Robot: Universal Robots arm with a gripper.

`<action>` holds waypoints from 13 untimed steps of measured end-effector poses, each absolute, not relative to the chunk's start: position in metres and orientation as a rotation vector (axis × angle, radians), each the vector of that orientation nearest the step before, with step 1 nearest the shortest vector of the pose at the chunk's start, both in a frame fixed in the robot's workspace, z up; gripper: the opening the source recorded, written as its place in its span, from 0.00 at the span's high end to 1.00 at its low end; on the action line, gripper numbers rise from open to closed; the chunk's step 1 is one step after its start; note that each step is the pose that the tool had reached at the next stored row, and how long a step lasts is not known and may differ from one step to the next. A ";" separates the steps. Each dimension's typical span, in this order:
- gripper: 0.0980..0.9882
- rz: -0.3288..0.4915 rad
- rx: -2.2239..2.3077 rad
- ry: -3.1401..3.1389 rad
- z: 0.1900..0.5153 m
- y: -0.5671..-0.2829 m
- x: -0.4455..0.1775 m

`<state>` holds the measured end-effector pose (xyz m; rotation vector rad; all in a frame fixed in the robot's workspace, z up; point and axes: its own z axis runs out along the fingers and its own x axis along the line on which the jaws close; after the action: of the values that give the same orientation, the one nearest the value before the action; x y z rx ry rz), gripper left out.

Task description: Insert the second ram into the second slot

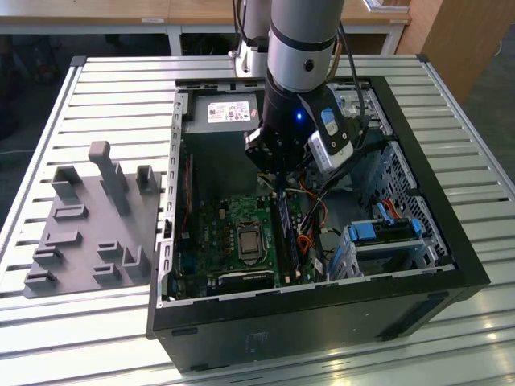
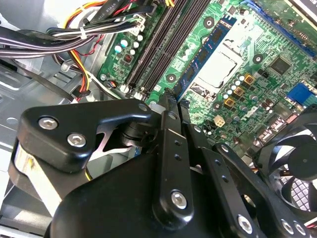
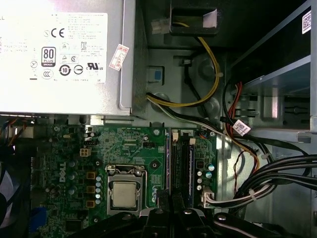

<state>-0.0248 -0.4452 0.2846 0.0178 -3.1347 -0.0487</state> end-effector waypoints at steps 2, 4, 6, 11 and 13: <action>0.96 -0.048 0.018 -3.134 0.284 -0.445 -0.025; 0.96 -0.048 0.018 -3.134 0.283 -0.445 -0.025; 0.96 -0.049 0.018 -3.134 0.283 -0.445 -0.025; 0.96 -0.048 0.018 -3.134 0.281 -0.445 -0.025; 0.96 -0.048 0.018 -3.134 0.281 -0.445 -0.025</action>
<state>-0.0248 -0.4455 0.2806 0.0178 -3.1338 -0.0484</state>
